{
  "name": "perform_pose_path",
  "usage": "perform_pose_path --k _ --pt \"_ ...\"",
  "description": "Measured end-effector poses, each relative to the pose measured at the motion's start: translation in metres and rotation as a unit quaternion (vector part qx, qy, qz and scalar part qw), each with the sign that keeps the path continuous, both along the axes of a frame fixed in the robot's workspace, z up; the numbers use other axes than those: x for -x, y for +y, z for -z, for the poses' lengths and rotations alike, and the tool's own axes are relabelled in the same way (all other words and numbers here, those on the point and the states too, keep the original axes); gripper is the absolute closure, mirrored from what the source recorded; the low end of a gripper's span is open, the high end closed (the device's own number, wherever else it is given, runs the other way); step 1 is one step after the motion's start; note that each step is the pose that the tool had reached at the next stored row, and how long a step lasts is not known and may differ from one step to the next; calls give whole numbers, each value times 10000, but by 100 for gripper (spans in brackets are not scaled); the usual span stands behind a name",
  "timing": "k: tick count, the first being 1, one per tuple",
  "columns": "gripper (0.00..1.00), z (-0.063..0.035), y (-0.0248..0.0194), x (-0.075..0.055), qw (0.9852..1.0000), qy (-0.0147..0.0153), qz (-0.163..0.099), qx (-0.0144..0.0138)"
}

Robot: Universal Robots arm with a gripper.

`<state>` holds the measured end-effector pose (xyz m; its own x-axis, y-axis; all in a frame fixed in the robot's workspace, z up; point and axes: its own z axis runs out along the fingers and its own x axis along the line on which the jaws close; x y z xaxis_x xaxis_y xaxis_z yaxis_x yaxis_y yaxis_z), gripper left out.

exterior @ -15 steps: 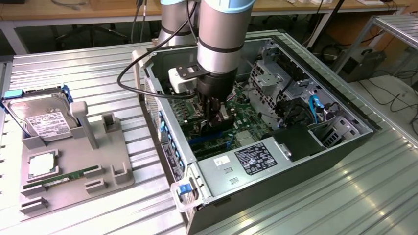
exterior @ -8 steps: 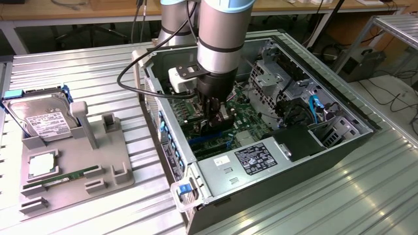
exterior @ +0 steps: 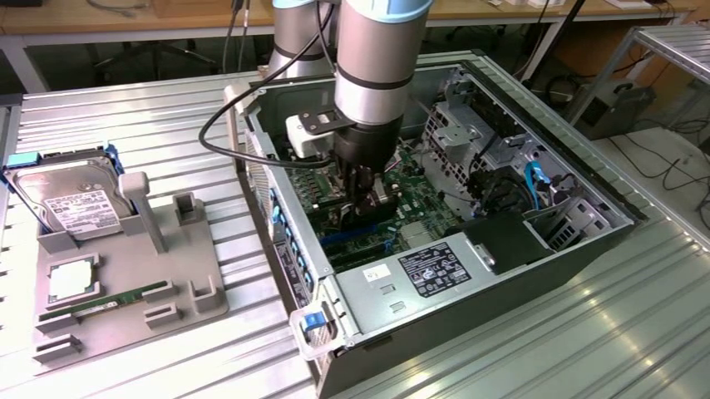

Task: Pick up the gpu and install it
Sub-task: 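Insert the gpu into the slot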

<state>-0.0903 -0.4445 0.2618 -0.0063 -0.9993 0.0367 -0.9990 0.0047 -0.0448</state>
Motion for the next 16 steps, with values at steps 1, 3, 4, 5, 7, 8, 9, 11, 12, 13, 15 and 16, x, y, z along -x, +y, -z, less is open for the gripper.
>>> perform_pose_path --k 1,3,4,5,7,8,9,11,12,13,15,16 --pt "74 2 0 5 10000 0 0 0" --pt "74 5 0 20 10000 0 1 -1" --pt "74 7 0 31 10000 -1 1 -1" --pt "74 7 0 38 10000 -1 3 0" --pt "74 7 0 45 10000 0 5 0" --pt "74 7 0 46 10000 0 6 1" --pt "74 7 0 46 10000 0 6 6" --pt "74 8 0 46 10000 -1 7 29" --pt "74 8 0 46 10000 0 7 45" --pt "74 8 0 46 10000 -1 7 74" --pt "74 8 0 45 10000 0 7 88" --pt "74 10 4 46 10000 0 7 88"
